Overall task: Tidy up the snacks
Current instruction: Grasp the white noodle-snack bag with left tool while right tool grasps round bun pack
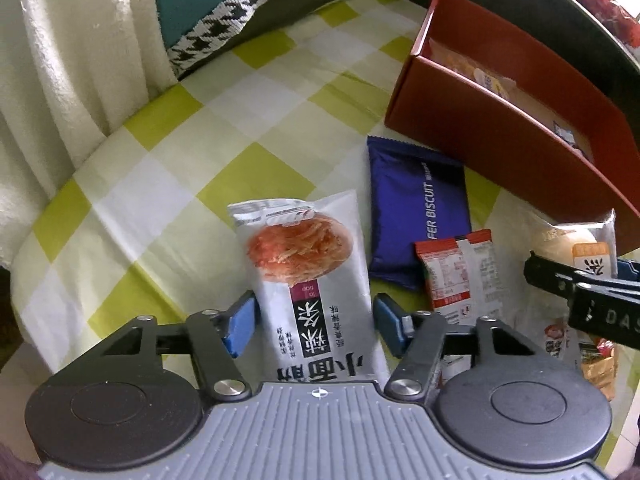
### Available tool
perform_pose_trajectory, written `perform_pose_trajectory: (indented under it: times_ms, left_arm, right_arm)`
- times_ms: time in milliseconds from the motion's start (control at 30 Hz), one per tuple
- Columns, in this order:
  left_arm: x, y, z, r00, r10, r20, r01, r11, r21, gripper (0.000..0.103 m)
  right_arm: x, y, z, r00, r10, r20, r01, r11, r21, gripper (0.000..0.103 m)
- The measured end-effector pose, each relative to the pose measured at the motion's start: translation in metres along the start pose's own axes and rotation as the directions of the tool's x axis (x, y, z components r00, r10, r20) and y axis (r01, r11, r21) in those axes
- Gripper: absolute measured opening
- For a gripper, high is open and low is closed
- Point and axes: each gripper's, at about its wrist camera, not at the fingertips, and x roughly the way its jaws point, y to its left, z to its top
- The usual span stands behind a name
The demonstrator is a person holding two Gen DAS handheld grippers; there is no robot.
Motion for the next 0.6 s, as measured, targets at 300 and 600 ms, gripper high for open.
perform_pose_trajectory:
  times_ms: [300,600]
  left_arm:
    - [0.006,-0.008,-0.003,0.999,0.043,-0.005,-0.042,0.999,0.019,0.089]
    - [0.002,-0.015,-0.008,0.998,0.061,0.008,-0.062,0.998,0.032,0.063]
  right_arm:
    - [-0.023,-0.005,-0.007,0.998,0.019,0.052,-0.019,1.000,0.011,0.072]
    - [-0.024,-0.016,-0.011,0.999,0.024,0.040,-0.025,0.999,0.036,0.072]
